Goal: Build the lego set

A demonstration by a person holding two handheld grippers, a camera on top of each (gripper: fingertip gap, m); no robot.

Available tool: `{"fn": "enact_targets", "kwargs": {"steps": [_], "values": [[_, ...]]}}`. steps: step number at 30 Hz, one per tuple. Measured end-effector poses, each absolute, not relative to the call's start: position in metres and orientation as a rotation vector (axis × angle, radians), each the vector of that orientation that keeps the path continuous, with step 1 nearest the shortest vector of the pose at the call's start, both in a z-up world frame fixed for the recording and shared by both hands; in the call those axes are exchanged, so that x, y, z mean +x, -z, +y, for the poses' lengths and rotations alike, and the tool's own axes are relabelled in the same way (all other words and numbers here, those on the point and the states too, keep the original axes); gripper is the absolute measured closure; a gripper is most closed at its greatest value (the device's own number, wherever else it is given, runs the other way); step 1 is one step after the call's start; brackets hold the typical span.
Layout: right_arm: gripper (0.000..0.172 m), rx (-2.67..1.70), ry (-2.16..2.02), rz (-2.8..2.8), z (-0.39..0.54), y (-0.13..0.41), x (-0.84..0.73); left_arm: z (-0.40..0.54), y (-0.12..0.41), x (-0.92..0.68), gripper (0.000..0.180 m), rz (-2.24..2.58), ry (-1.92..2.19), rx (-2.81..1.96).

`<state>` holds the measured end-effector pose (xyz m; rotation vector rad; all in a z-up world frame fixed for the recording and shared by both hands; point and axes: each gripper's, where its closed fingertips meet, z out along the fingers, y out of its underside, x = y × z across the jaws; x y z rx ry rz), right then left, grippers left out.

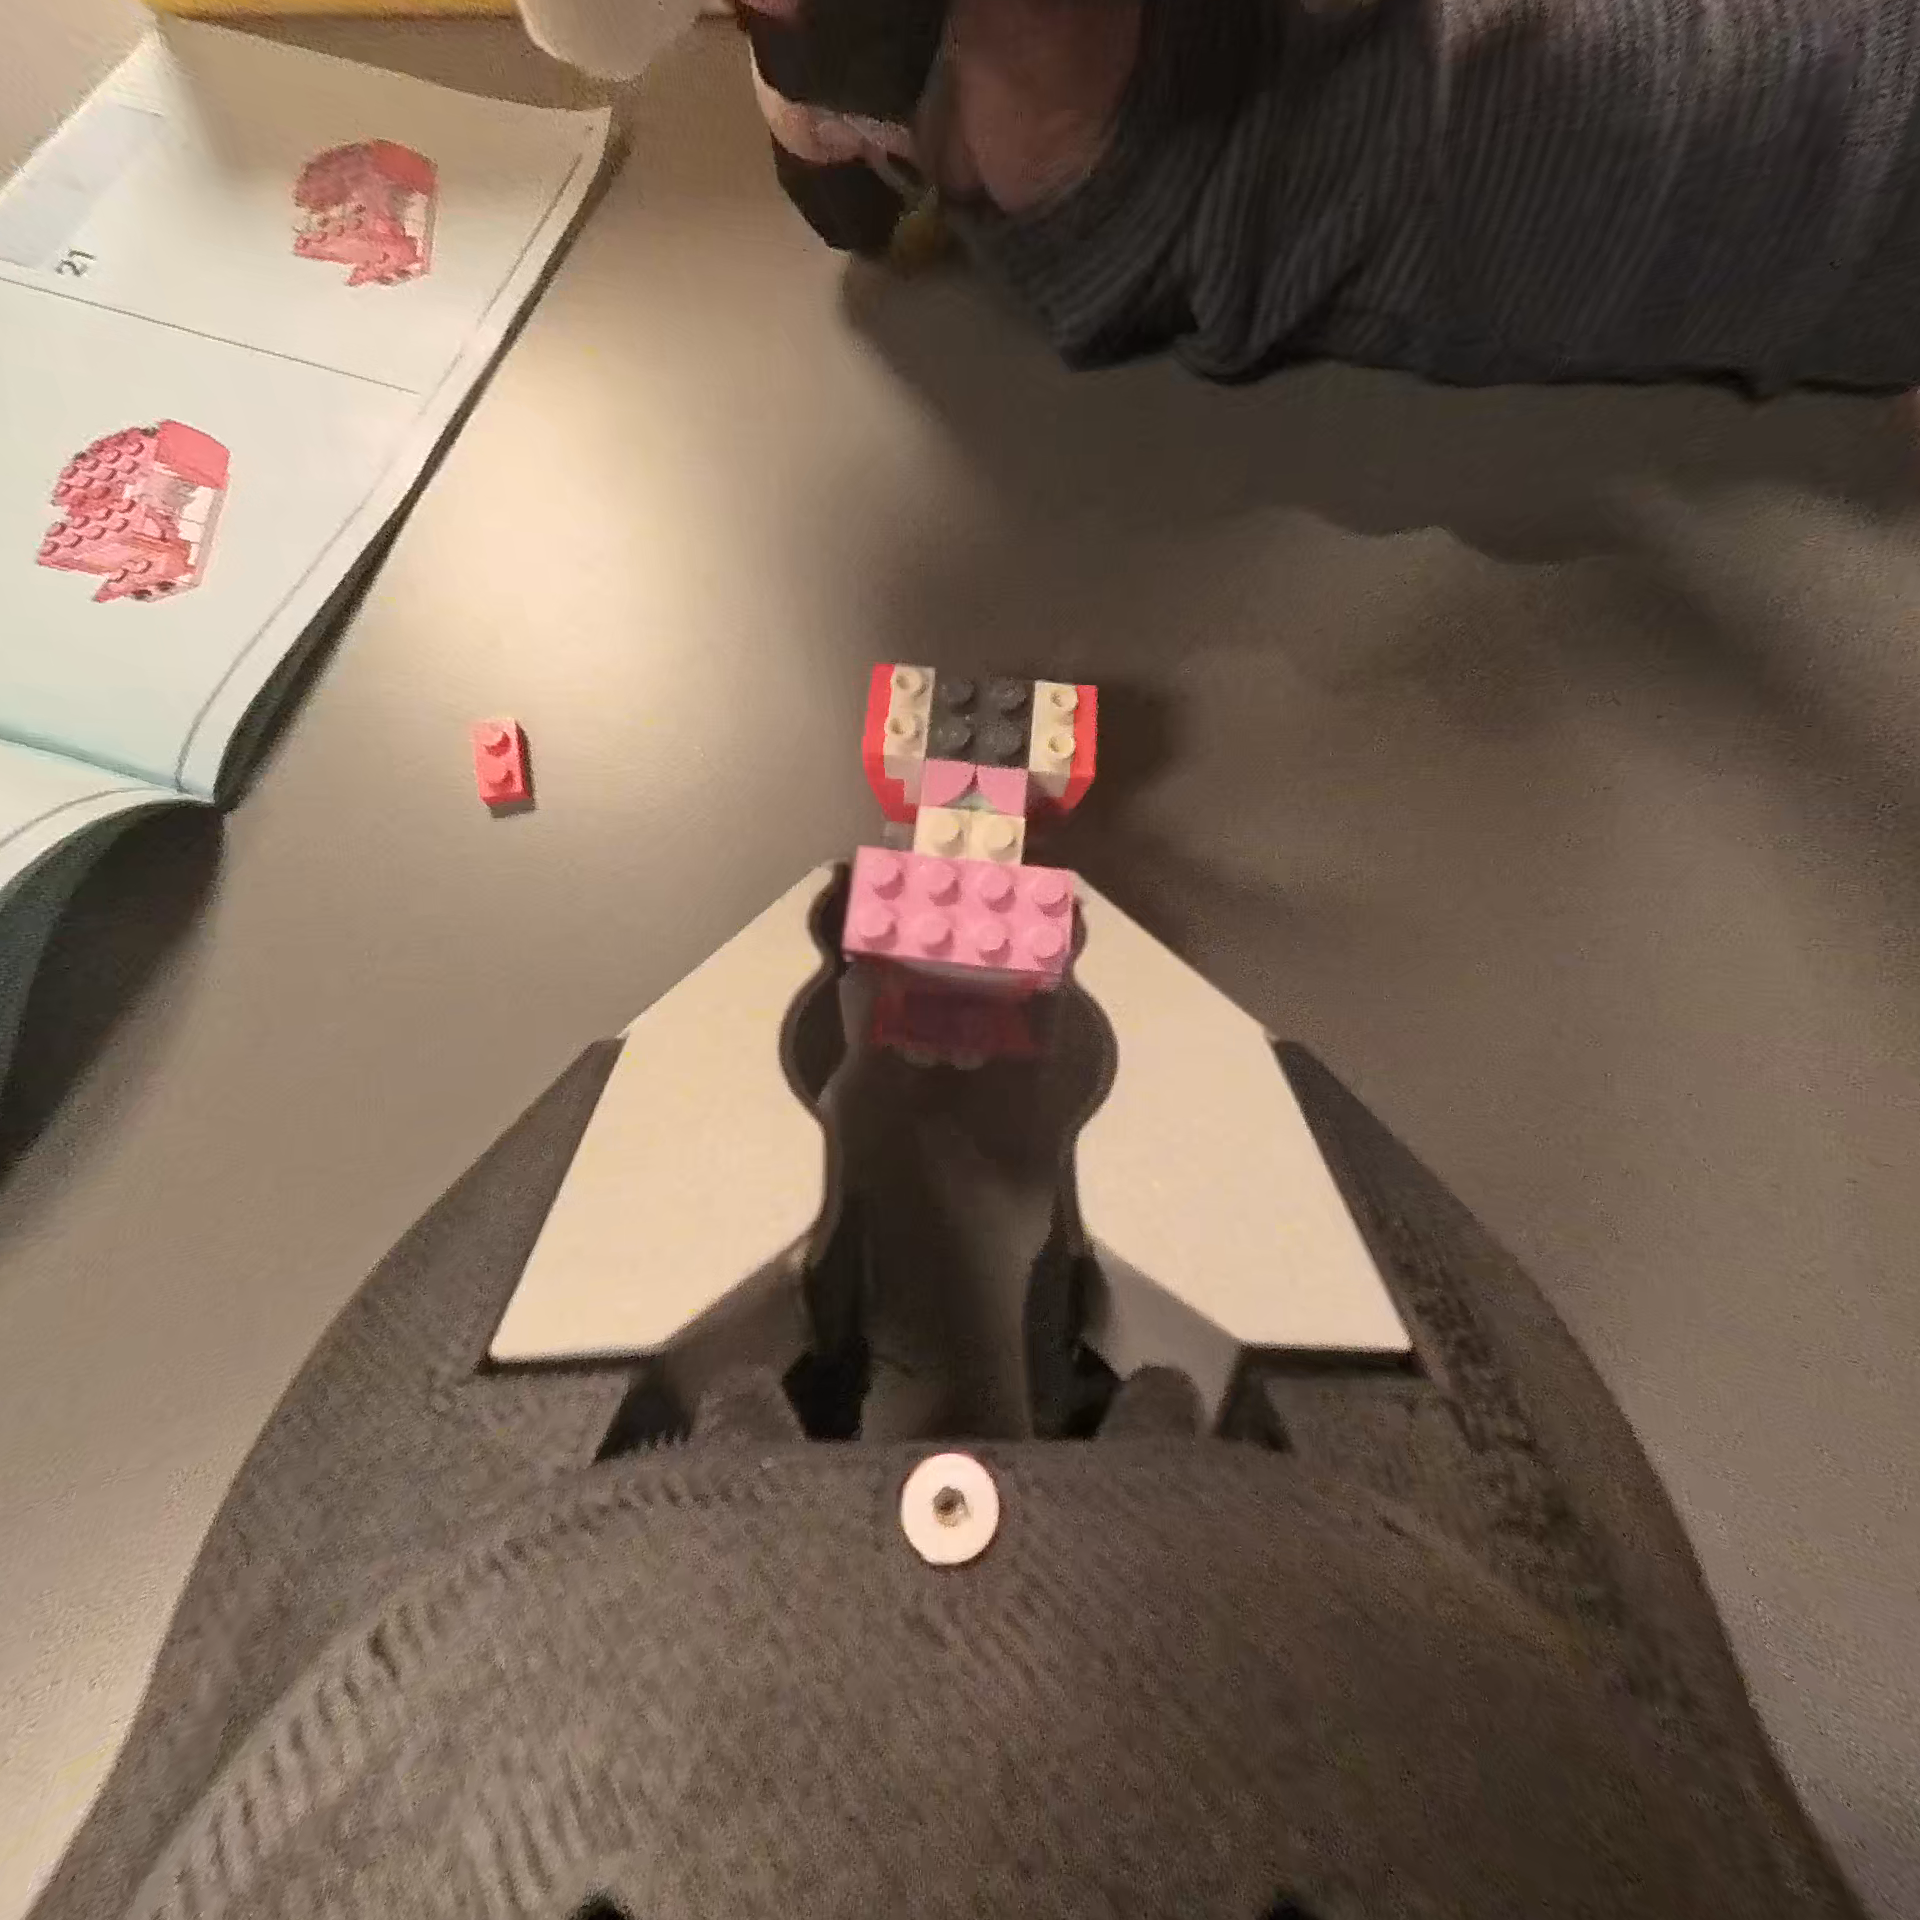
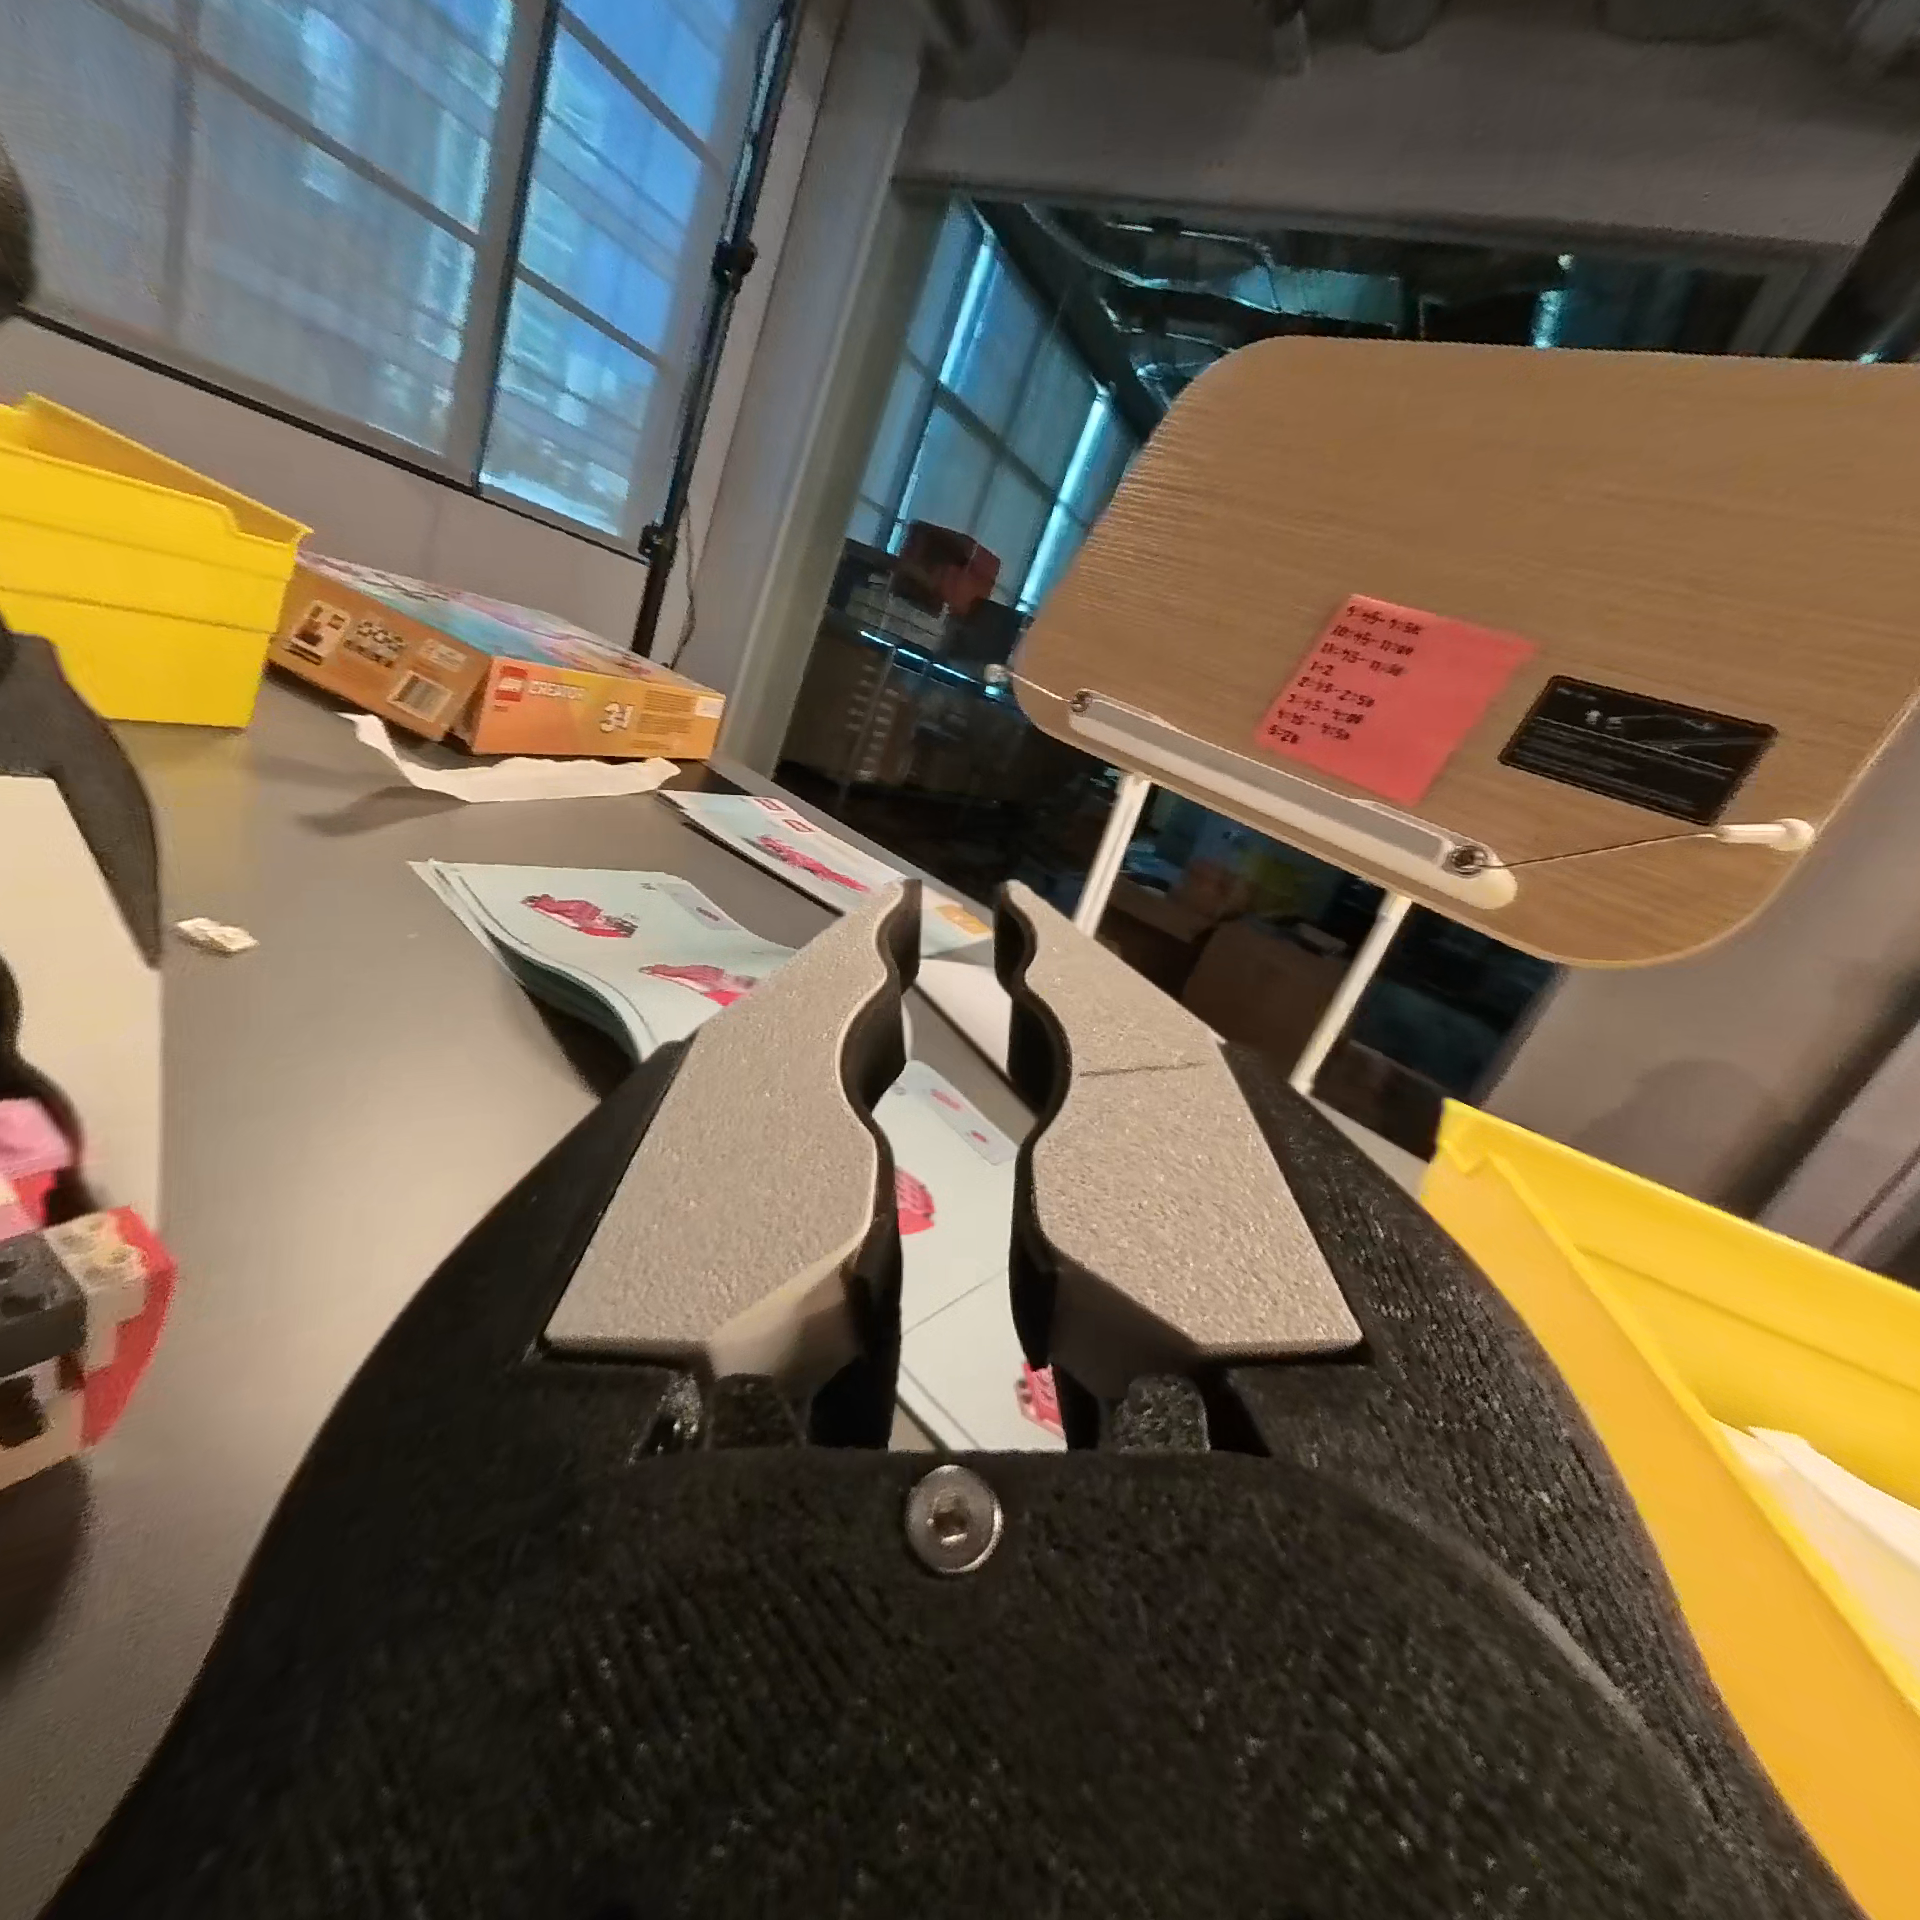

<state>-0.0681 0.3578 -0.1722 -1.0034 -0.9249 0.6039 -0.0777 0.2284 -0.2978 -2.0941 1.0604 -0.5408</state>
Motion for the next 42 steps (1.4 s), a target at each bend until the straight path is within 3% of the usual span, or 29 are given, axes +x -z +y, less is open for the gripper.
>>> {"fn": "enact_targets", "kwargs": {"steps": [4,8,17,42], "values": [[0.156,-1.028,-0.729,-1.167,0.335,0.196,-0.089,0.220,0.298,-0.078,0.147,1.122,0.524,-2.057],[0.163,-1.089,-0.836,-1.483,0.306,0.227,-0.102,0.211,0.298,-0.080,0.148,1.144,0.574,-2.058],[0.128,-1.495,-1.003,-1.814,0.301,0.283,-0.117,0.208,0.298,-0.083,0.148,1.157,0.577,-2.051],[0.130,-1.492,-0.921,-1.909,0.296,0.295,-0.116,0.208,0.298,-0.083,0.147,1.152,0.592,-2.054]]}}
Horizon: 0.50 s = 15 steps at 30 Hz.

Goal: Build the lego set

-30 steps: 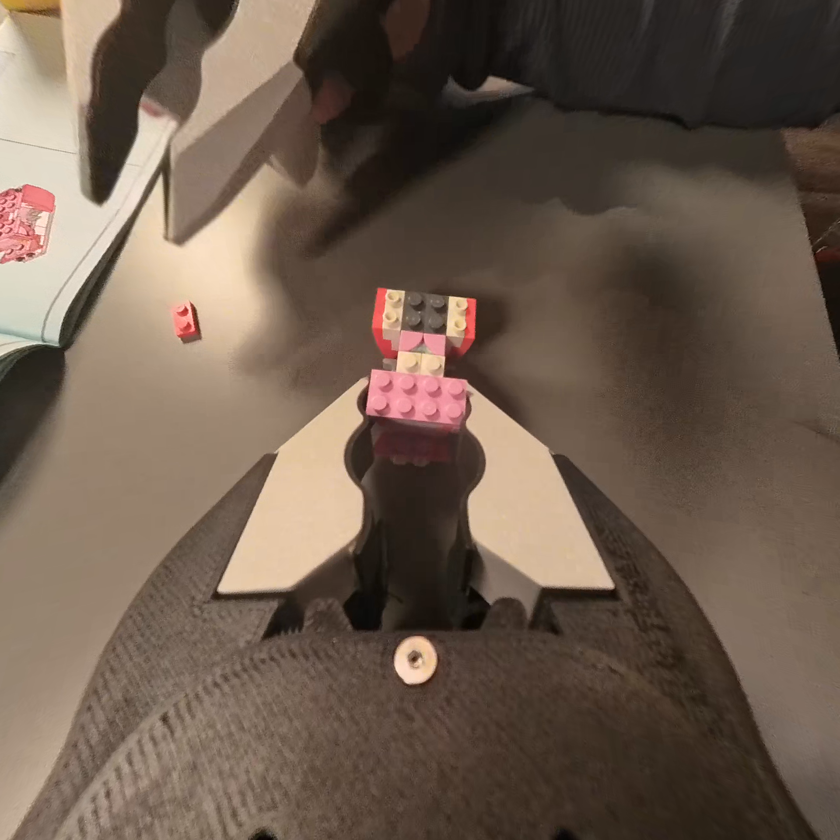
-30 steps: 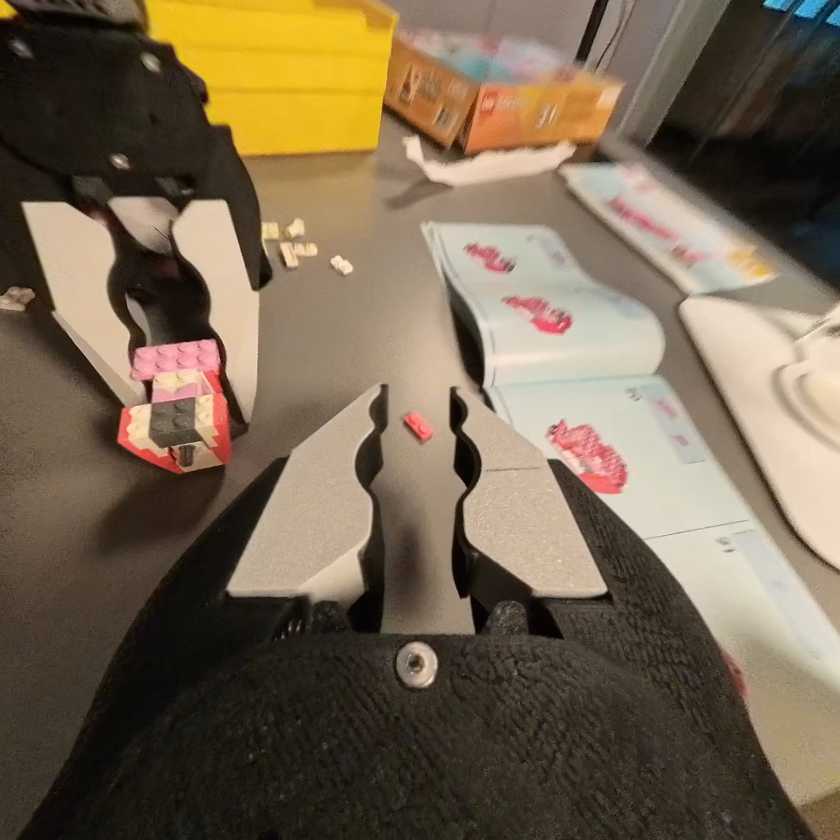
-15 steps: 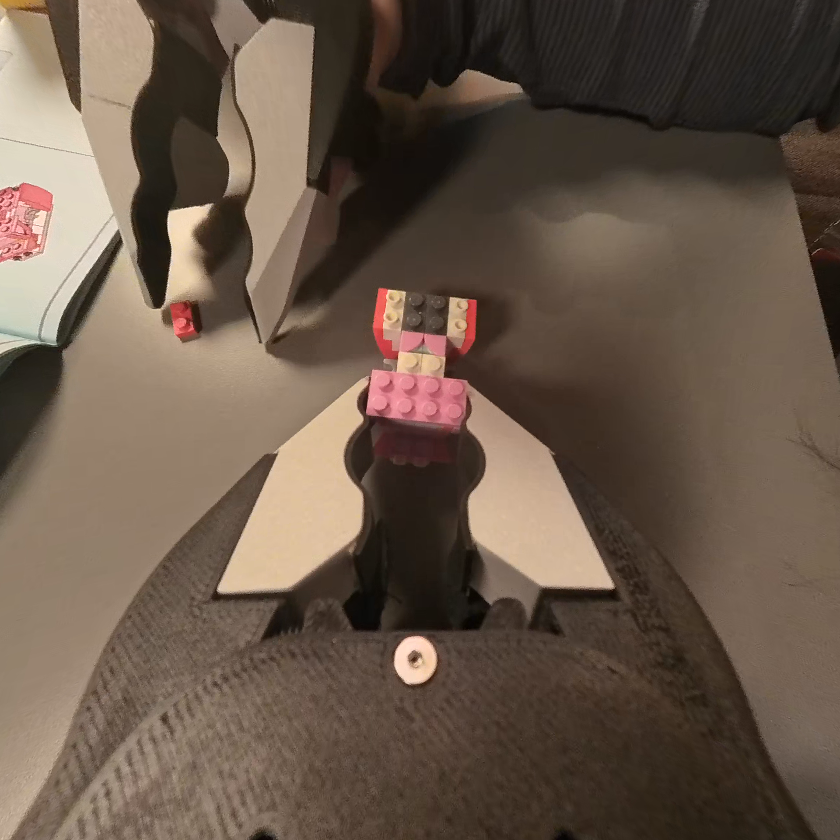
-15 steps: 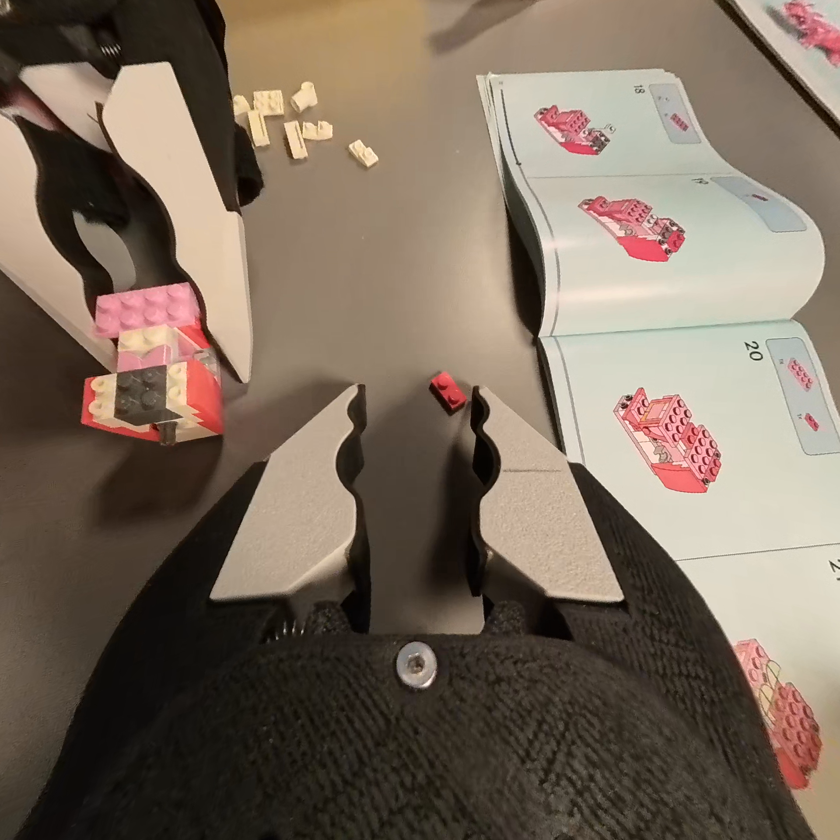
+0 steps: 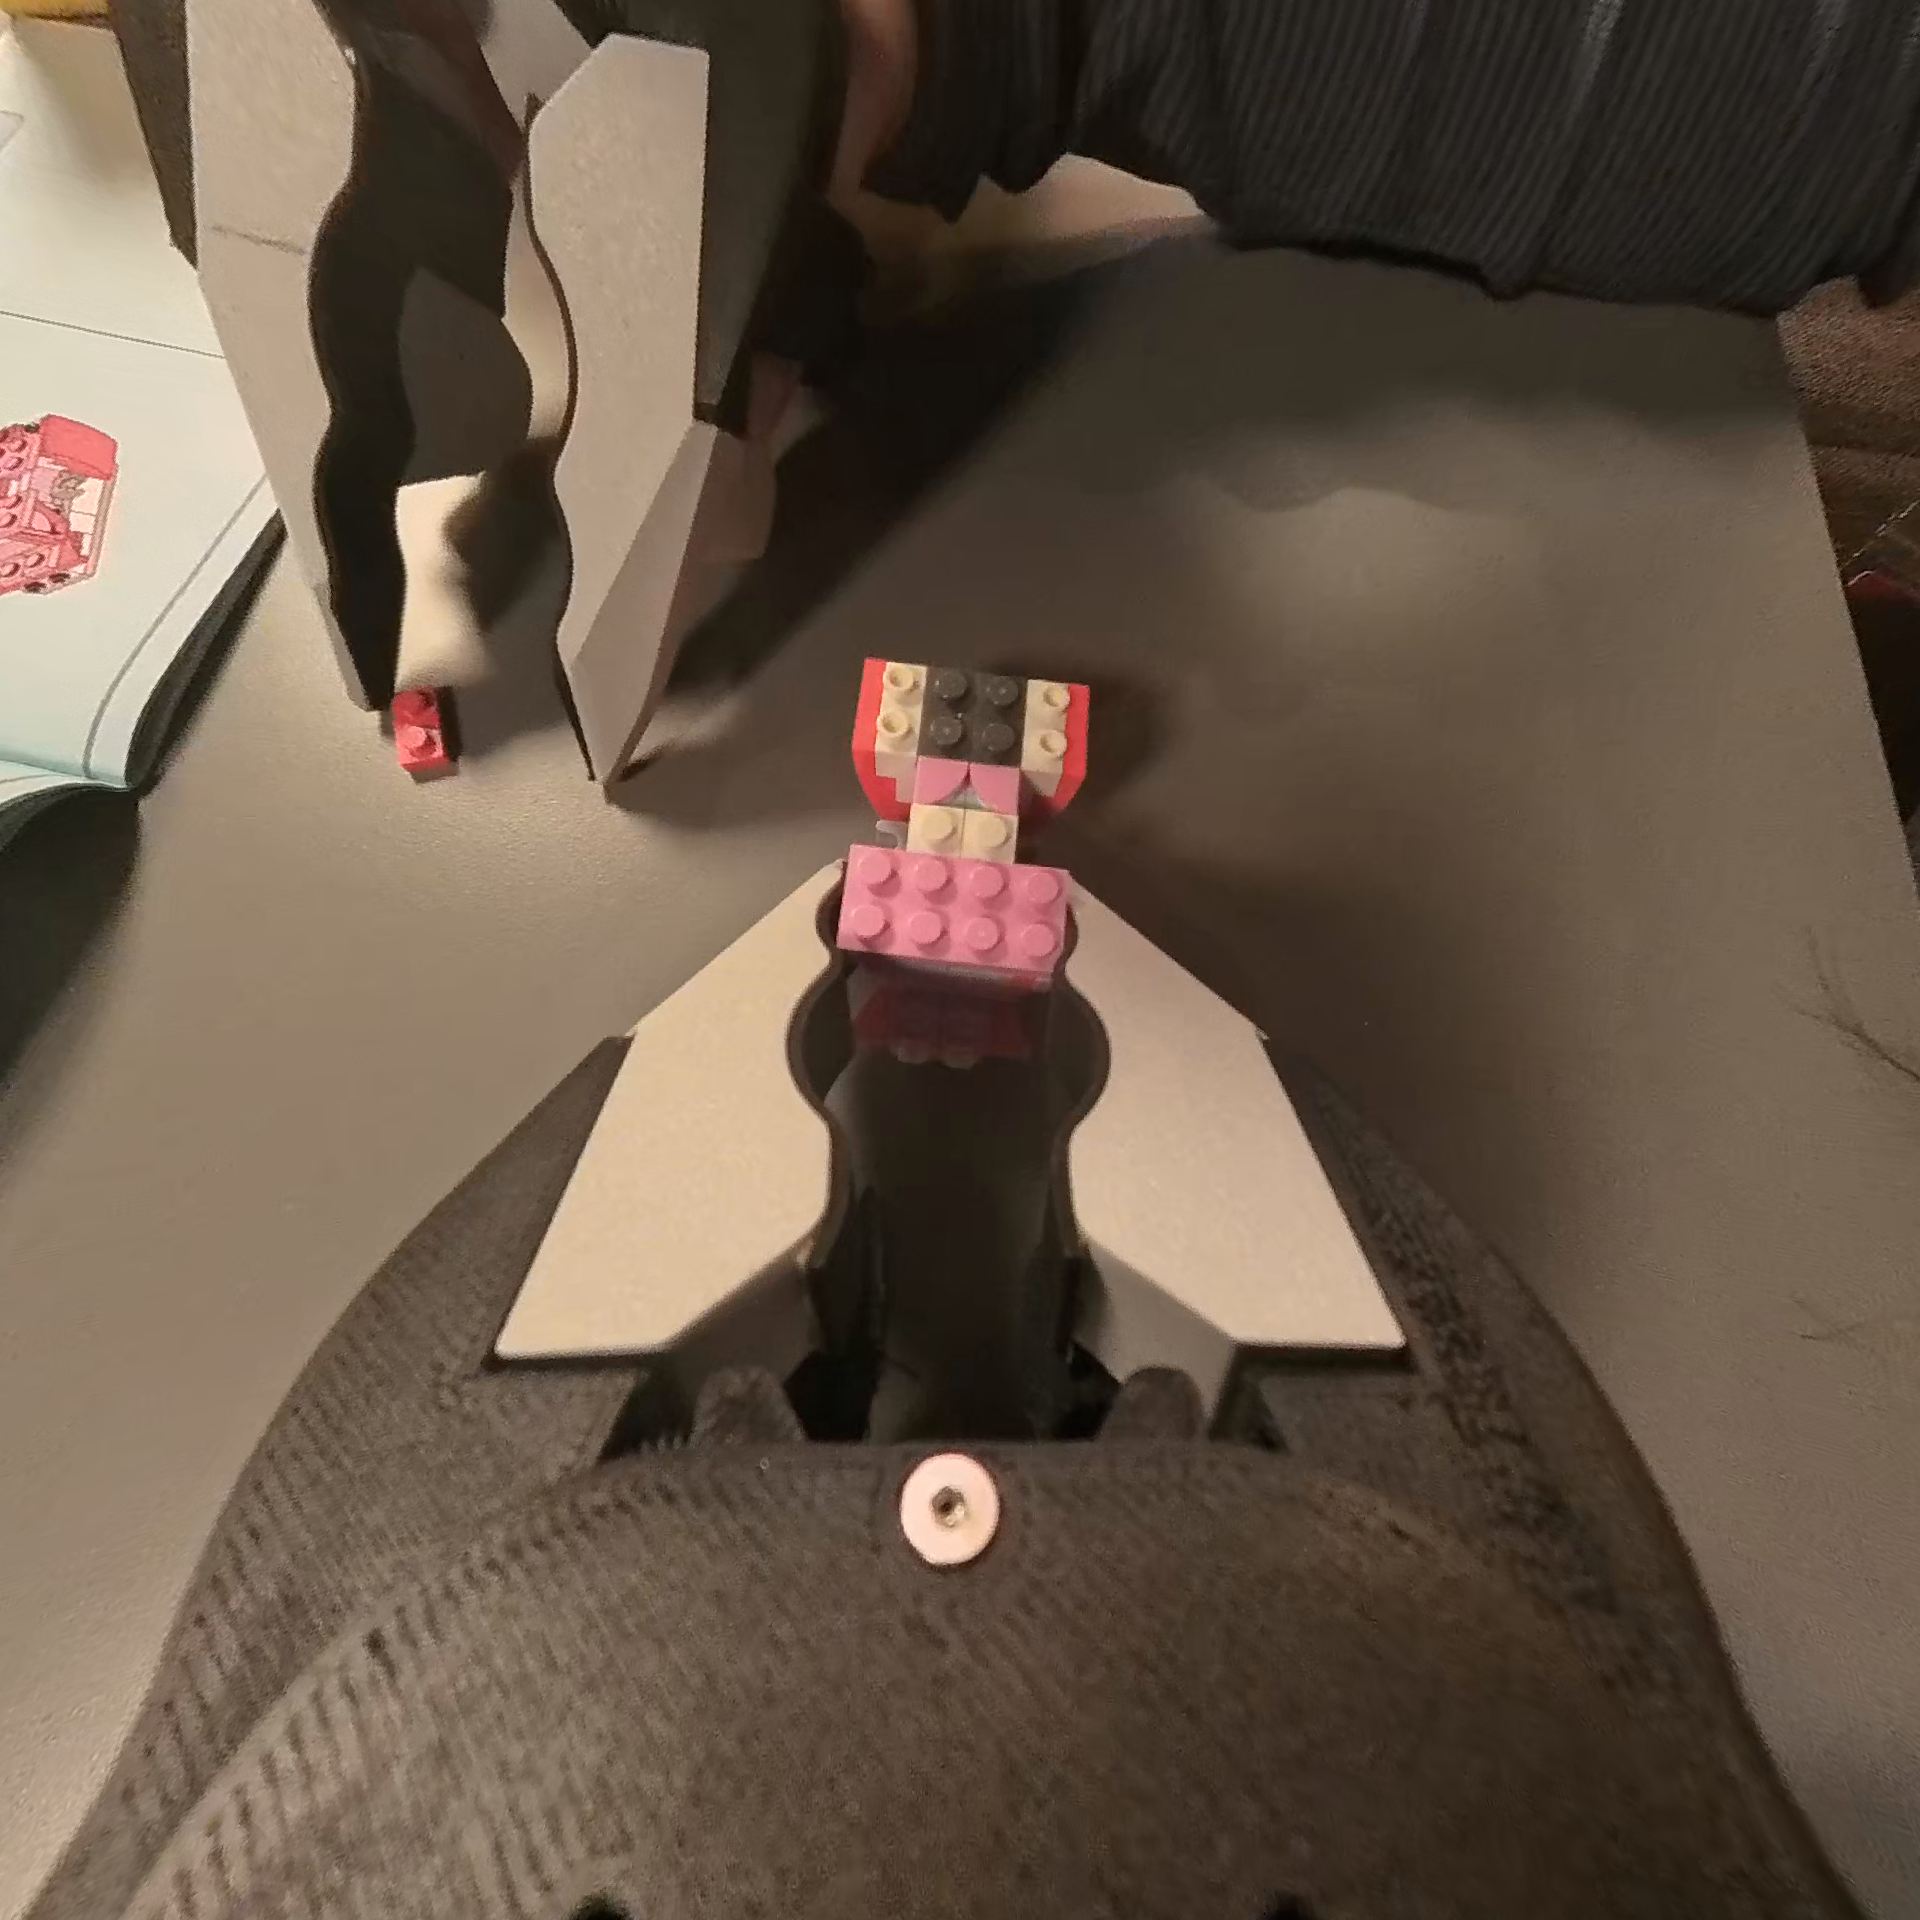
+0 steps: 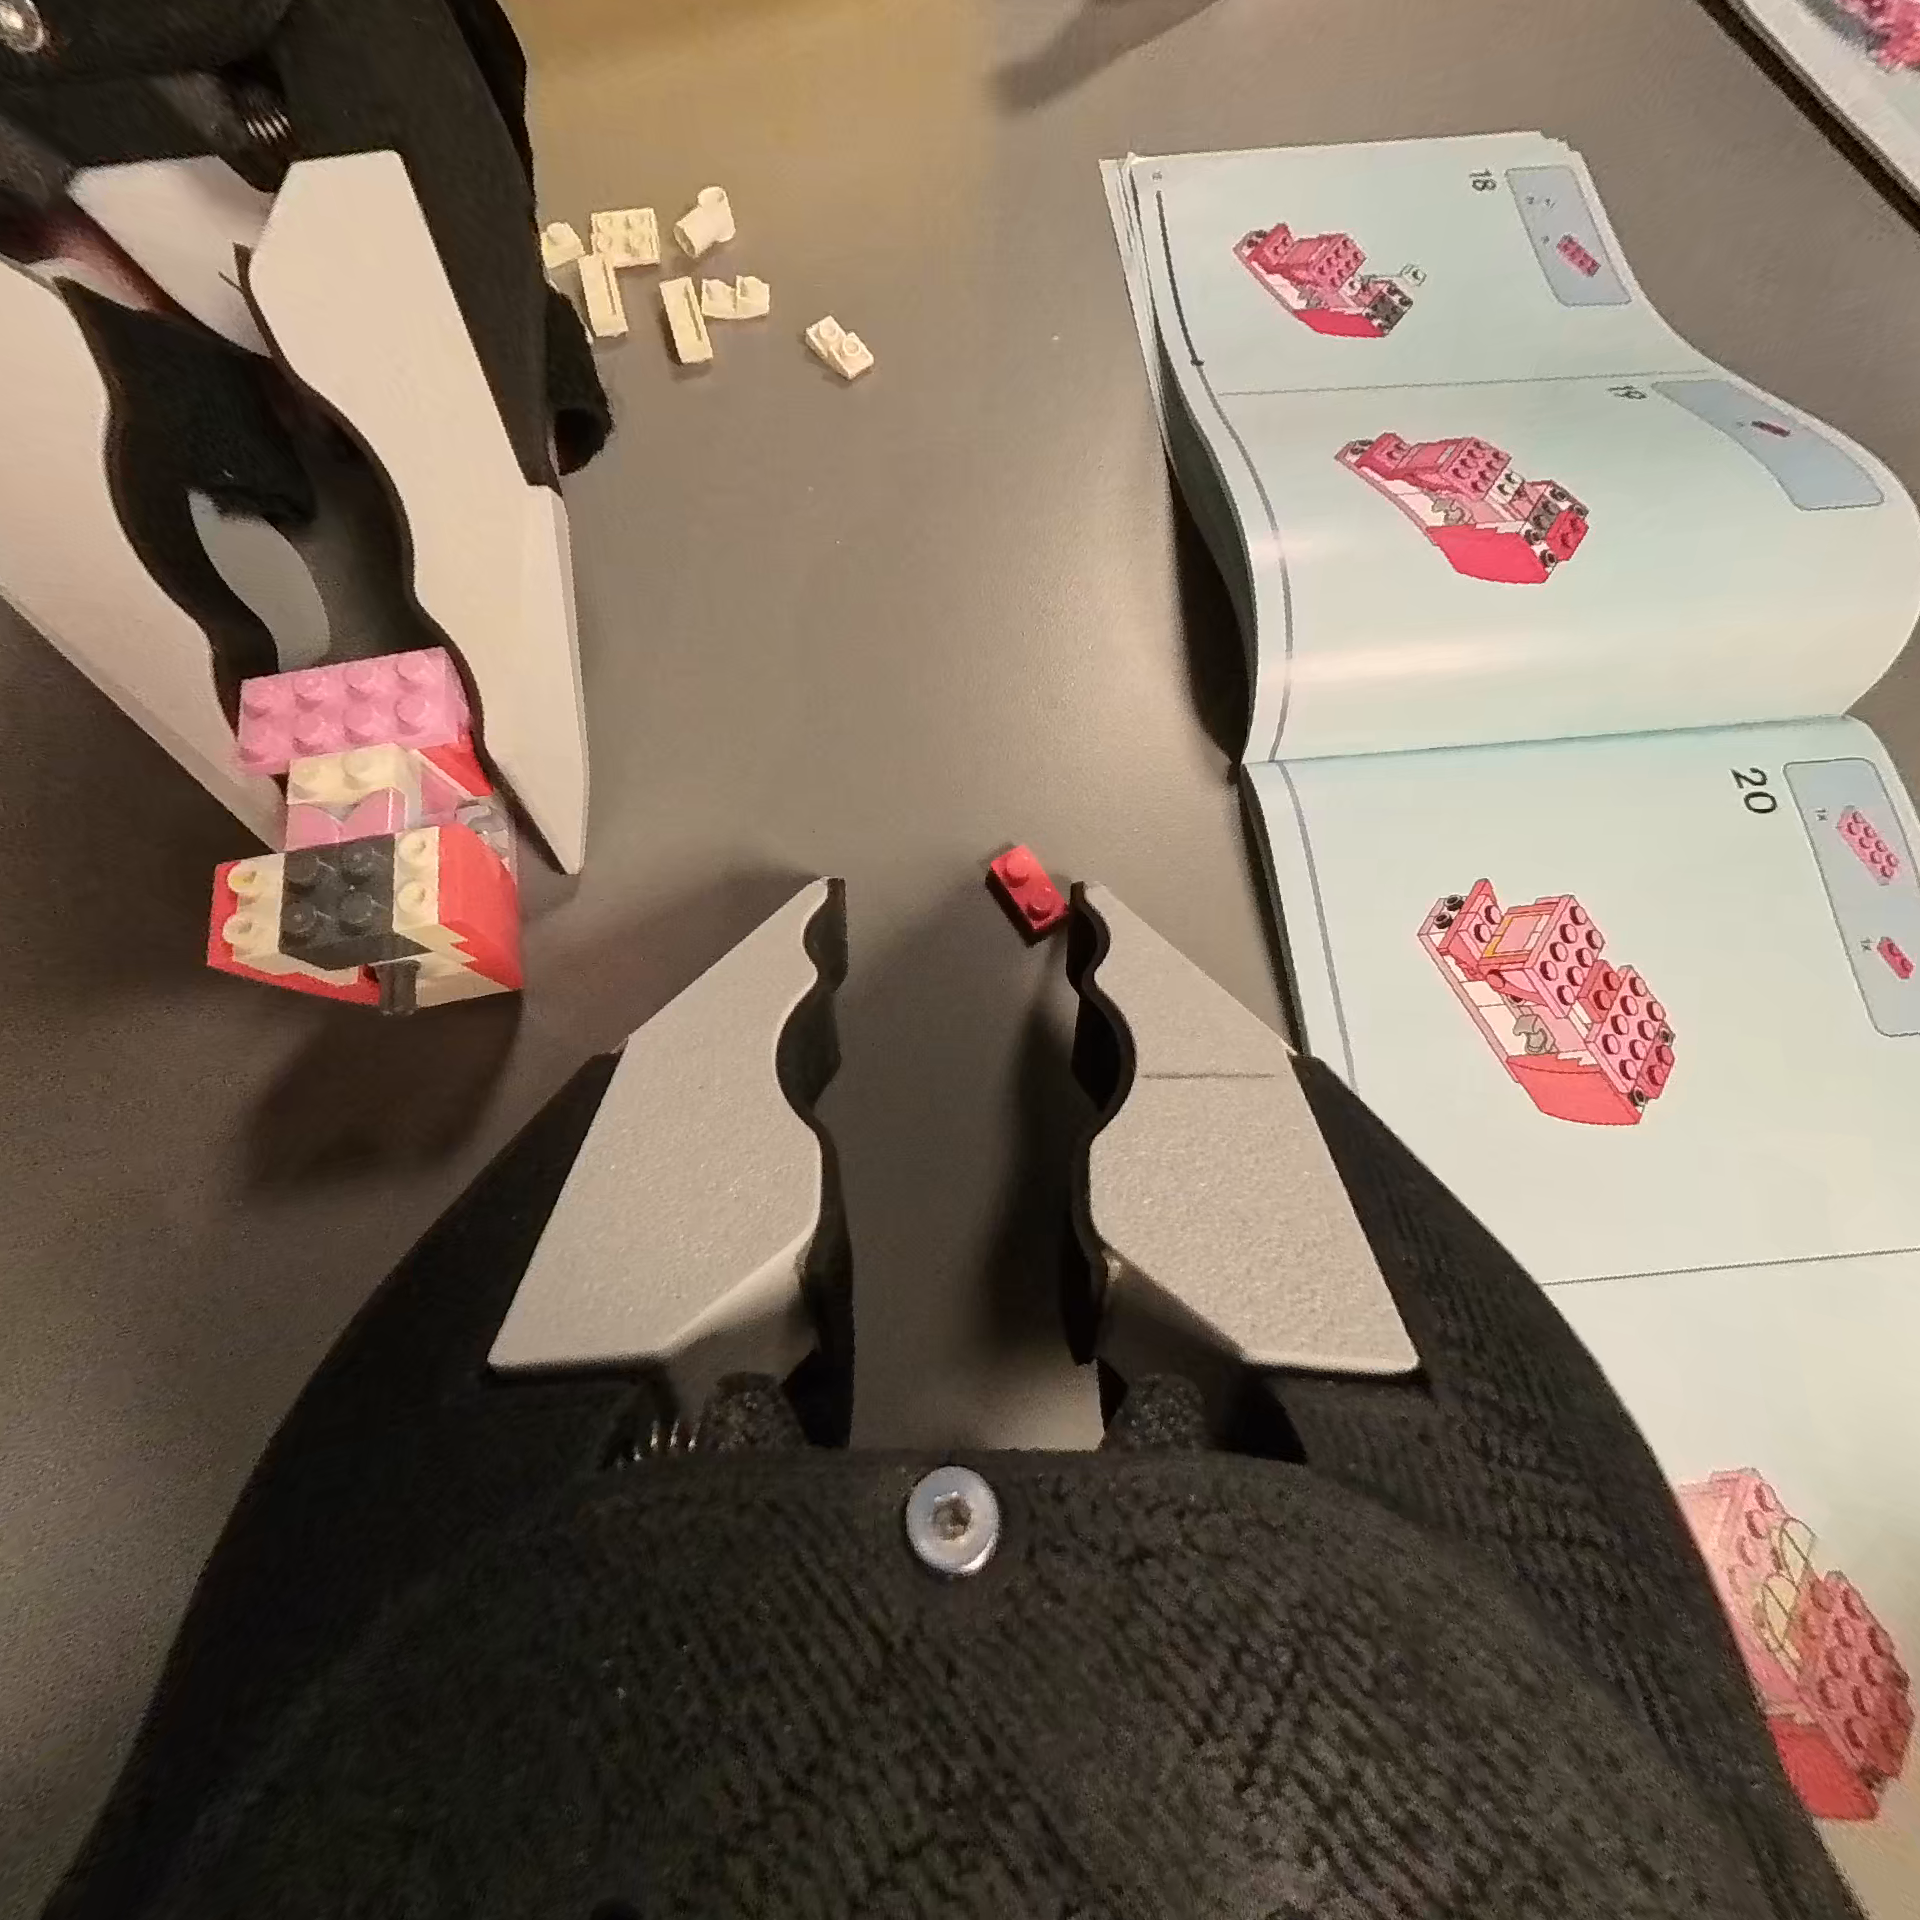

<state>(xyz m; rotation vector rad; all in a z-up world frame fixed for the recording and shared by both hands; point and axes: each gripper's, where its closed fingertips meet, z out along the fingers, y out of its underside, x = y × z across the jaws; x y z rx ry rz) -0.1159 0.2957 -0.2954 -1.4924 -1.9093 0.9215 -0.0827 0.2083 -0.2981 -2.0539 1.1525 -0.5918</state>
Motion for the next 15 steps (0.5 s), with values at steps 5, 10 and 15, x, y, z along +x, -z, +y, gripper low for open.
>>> {"fn": "enact_targets", "kwargs": {"steps": [5,10,15], "values": [[0.131,-1.514,-0.942,-1.897,0.294,0.295,-0.113,0.208,0.298,-0.083,0.147,1.152,0.592,-2.054],[0.133,-1.527,-0.949,-1.887,0.292,0.295,-0.109,0.208,0.298,-0.083,0.147,1.153,0.592,-2.054],[0.136,-1.532,-0.960,-1.888,0.288,0.295,-0.105,0.208,0.298,-0.083,0.147,1.153,0.592,-2.054]]}}
